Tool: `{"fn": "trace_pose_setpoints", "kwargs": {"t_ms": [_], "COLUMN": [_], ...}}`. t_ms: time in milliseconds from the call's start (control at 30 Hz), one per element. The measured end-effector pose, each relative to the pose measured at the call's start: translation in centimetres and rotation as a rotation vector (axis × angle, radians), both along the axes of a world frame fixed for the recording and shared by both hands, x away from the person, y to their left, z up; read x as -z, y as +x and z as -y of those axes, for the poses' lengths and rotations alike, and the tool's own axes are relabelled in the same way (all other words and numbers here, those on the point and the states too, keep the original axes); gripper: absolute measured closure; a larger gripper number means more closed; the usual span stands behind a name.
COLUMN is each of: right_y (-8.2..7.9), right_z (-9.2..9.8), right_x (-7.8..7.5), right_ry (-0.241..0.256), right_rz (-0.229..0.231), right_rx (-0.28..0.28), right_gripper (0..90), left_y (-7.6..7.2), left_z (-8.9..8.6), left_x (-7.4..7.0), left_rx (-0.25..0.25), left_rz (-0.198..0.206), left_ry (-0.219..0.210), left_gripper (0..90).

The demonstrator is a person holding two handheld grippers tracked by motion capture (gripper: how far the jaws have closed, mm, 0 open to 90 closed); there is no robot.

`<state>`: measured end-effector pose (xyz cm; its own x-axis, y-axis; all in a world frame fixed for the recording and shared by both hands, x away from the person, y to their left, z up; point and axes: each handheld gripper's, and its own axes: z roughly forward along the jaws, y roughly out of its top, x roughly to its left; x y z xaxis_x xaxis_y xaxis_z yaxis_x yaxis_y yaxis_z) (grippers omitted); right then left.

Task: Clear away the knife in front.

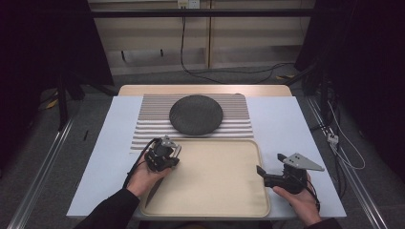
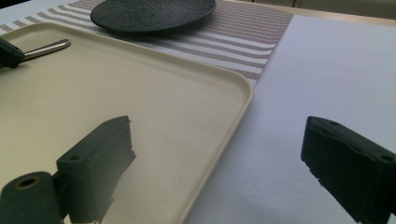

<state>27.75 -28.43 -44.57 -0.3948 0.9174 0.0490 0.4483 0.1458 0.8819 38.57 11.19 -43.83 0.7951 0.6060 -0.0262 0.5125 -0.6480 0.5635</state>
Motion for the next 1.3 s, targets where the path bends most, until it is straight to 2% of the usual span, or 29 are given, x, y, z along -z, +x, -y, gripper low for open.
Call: {"fn": "trace_pose_setpoints", "kwargs": {"t_ms": [33,200,233,267,567,1300], "right_y": [0.0,0.0,0.0,0.0,0.0,0.0], "right_z": [0.0,0.0,0.0,0.0,0.0,0.0], "right_x": [0.0,0.0,0.0,0.0,0.0,0.0], "right_ry": [0.000,0.000,0.000,0.000,-0.001,-0.004], "right_rz": [0.000,-0.001,0.000,0.000,-0.001,-0.002], "right_rx": [0.000,0.000,0.000,0.000,0.001,0.001], "right_gripper": [8.7,8.8,8.8,8.8,8.8,8.8], "left_y": [0.1,0.1,-0.1,0.0,0.0,-0.5], "left_z": [-0.1,-0.3,-0.3,-0.5,-1.5,-2.8], "left_x": [0.0,0.0,0.0,-0.1,-0.1,-0.2], "left_rx": [0.014,0.007,-0.007,0.008,0.003,-0.018], "left_rz": [-0.016,-0.013,-0.004,-0.016,-0.034,-0.012], "left_ry": [-0.014,-0.006,0.005,-0.005,-0.007,0.020], "left_gripper": [90.0,90.0,90.0,90.0,90.0,90.0]}}
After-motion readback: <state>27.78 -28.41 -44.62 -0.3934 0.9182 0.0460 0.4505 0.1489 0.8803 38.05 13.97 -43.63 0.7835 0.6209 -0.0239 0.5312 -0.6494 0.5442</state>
